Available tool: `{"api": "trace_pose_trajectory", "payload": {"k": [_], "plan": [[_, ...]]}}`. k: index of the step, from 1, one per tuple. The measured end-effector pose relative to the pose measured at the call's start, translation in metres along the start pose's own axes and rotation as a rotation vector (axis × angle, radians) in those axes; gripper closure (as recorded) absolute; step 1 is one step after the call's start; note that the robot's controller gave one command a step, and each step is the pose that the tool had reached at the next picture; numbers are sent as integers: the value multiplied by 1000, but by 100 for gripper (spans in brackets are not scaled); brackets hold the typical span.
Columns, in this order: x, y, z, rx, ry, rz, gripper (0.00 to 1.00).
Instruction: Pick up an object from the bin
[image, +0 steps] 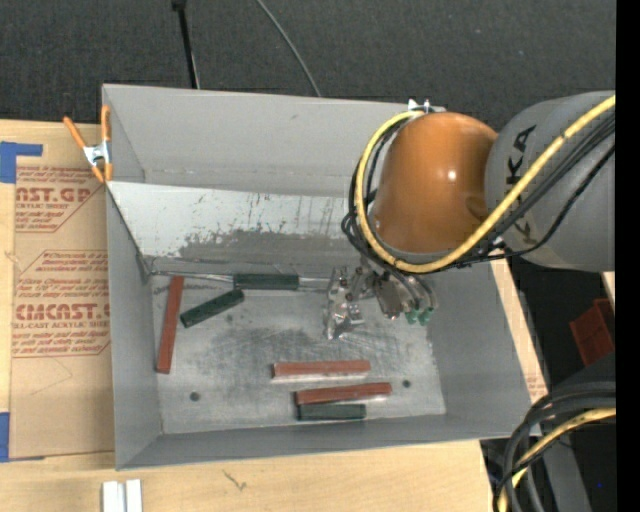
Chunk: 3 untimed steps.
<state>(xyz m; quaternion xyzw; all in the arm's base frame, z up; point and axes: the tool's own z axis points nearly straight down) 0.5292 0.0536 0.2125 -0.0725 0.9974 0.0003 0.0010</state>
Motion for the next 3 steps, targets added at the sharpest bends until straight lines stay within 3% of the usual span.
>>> {"api": "trace_pose_trajectory", "payload": {"k": [1,2,3], "plan": [[-6,7,71,-1,2,17,0],[-7,7,71,-1,1,17,0],[-2,-4,135,-1,-19,-3,100]]}}
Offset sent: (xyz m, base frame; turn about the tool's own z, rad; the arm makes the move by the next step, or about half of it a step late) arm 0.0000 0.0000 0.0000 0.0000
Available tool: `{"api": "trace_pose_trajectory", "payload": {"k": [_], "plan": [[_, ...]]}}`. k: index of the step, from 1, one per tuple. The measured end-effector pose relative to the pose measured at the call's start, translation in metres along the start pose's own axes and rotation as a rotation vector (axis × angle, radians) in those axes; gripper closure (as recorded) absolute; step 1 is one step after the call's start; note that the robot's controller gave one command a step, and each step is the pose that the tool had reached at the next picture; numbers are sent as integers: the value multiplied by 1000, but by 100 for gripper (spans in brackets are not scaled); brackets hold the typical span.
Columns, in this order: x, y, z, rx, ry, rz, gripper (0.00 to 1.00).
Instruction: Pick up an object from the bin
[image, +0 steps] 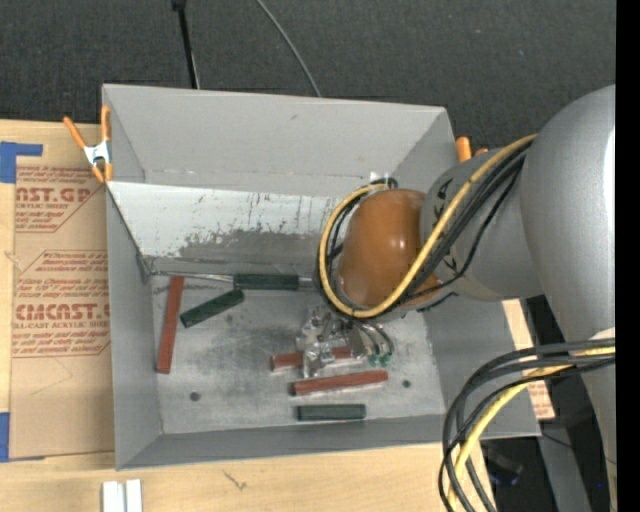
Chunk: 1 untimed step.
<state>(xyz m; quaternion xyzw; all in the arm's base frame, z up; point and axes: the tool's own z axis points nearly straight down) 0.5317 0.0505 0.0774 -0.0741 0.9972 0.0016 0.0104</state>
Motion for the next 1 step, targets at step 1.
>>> {"api": "trace_pose_trajectory", "payload": {"k": [1], "plan": [[0,0,0,0,0,0,100]]}}
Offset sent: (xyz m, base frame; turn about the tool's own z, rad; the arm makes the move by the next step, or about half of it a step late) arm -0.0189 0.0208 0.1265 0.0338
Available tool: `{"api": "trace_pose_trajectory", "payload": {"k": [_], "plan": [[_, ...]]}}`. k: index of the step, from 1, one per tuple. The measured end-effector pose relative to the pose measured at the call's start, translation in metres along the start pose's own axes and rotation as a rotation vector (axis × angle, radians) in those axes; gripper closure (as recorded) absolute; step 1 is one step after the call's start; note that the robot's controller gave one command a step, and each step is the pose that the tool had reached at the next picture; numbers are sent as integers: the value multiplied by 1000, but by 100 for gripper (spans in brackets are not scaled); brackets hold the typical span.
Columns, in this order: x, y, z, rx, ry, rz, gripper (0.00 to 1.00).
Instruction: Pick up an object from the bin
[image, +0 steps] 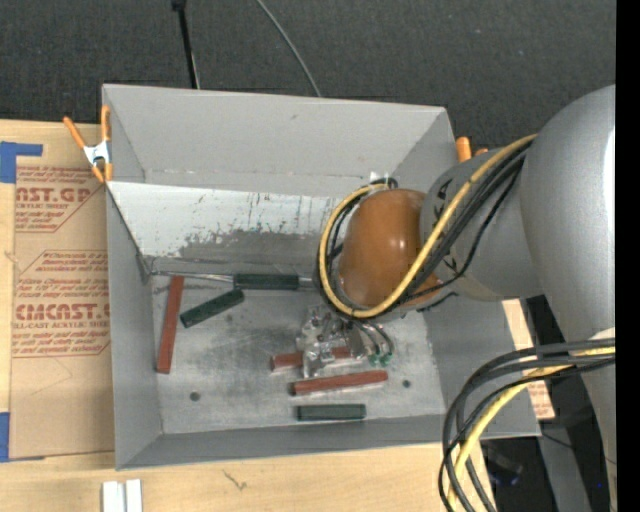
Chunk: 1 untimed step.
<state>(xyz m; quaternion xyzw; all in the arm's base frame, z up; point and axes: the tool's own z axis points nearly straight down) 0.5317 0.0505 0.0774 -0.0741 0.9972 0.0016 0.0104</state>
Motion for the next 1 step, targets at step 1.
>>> {"api": "trace_pose_trajectory", "payload": {"k": [1], "plan": [[12,17,-83,0,25,23,0]]}}
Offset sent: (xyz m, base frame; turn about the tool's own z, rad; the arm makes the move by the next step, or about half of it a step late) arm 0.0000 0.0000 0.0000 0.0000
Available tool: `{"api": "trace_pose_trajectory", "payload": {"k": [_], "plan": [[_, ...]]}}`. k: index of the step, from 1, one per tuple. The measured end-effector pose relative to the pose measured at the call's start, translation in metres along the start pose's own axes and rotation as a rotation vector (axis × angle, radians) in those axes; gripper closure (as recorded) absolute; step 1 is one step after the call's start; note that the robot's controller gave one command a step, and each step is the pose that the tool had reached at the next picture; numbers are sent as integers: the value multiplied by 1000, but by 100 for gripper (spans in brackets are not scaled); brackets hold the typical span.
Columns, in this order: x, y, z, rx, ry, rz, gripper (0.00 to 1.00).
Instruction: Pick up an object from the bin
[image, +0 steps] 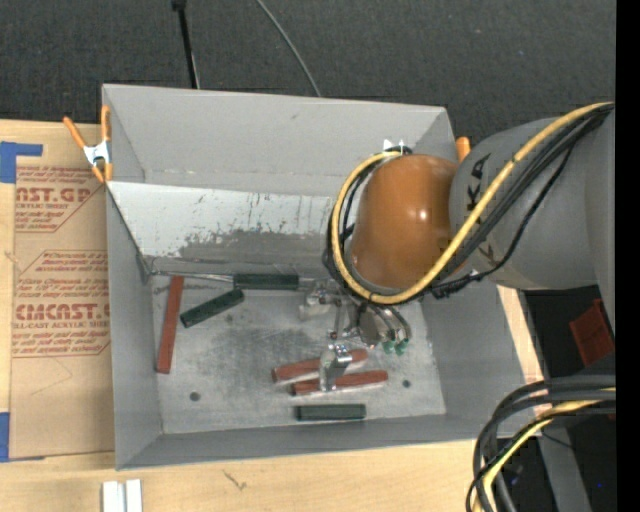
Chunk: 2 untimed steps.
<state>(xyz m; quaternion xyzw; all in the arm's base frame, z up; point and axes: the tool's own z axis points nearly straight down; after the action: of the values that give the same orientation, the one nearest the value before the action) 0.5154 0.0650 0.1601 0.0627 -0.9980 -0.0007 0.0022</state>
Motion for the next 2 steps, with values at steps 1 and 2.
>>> {"api": "trace_pose_trajectory", "payload": {"k": [1,2], "plan": [[1,3,-15,0,0,4,0],[-15,7,-52,2,-9,-109,0]]}}
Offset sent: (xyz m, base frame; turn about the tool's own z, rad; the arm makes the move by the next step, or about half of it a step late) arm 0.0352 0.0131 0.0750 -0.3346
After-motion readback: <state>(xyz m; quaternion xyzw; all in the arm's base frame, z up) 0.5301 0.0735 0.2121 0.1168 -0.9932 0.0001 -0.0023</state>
